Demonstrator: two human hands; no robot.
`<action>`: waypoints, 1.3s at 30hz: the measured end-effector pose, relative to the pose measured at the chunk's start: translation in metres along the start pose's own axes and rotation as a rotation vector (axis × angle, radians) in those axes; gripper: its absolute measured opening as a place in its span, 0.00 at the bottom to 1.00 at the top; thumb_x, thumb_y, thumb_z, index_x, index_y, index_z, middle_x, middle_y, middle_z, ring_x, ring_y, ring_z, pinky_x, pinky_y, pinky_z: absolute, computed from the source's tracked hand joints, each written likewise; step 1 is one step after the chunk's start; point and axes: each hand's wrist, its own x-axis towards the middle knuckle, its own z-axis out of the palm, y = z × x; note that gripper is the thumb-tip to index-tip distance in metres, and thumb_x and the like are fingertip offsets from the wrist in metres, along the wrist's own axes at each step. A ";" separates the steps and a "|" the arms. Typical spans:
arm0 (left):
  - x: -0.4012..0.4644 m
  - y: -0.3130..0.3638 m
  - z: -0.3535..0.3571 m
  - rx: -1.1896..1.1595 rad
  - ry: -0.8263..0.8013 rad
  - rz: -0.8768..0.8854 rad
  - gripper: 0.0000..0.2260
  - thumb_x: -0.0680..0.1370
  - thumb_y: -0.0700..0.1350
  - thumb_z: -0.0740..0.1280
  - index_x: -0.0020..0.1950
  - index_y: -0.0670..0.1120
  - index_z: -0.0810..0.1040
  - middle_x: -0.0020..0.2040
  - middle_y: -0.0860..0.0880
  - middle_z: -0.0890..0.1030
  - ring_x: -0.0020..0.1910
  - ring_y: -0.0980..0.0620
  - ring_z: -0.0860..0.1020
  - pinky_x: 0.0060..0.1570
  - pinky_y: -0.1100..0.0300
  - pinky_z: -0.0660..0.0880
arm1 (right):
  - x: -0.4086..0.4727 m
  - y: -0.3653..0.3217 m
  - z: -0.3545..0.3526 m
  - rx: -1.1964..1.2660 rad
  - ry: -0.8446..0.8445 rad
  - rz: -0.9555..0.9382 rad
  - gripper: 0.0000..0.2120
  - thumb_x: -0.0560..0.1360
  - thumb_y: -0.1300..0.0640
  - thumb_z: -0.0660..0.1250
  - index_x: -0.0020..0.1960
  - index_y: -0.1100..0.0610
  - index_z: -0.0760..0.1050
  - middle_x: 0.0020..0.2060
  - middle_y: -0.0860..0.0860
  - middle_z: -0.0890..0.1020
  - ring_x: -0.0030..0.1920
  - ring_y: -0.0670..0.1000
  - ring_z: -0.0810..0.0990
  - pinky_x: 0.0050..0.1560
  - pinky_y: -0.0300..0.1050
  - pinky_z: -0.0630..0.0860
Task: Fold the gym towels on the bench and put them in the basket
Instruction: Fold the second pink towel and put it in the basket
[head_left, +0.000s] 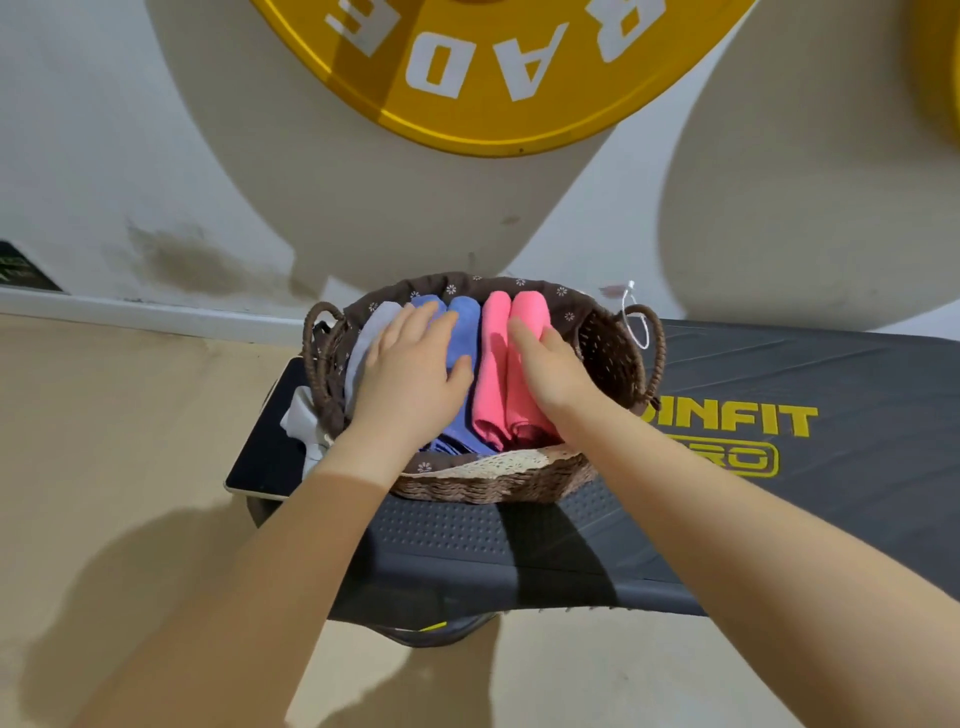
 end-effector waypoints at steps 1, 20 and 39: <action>0.003 -0.002 0.001 0.061 -0.027 -0.066 0.25 0.79 0.52 0.57 0.75 0.47 0.58 0.77 0.45 0.54 0.76 0.45 0.51 0.74 0.50 0.48 | 0.001 0.002 0.003 0.002 -0.029 0.000 0.36 0.75 0.40 0.58 0.76 0.57 0.54 0.73 0.56 0.62 0.72 0.57 0.63 0.72 0.54 0.61; 0.005 -0.016 0.005 -0.145 0.134 -0.370 0.25 0.79 0.47 0.61 0.74 0.45 0.57 0.72 0.38 0.57 0.67 0.36 0.63 0.66 0.46 0.61 | 0.017 0.015 0.013 -0.180 -0.206 -0.113 0.46 0.69 0.44 0.69 0.76 0.46 0.43 0.75 0.51 0.56 0.72 0.55 0.62 0.72 0.55 0.60; -0.014 -0.029 -0.002 0.334 0.263 -0.149 0.13 0.72 0.40 0.67 0.56 0.43 0.79 0.72 0.40 0.67 0.69 0.27 0.61 0.66 0.33 0.55 | -0.002 0.013 -0.038 -1.259 -0.016 -0.291 0.26 0.80 0.44 0.44 0.77 0.49 0.46 0.70 0.57 0.68 0.71 0.59 0.62 0.72 0.60 0.51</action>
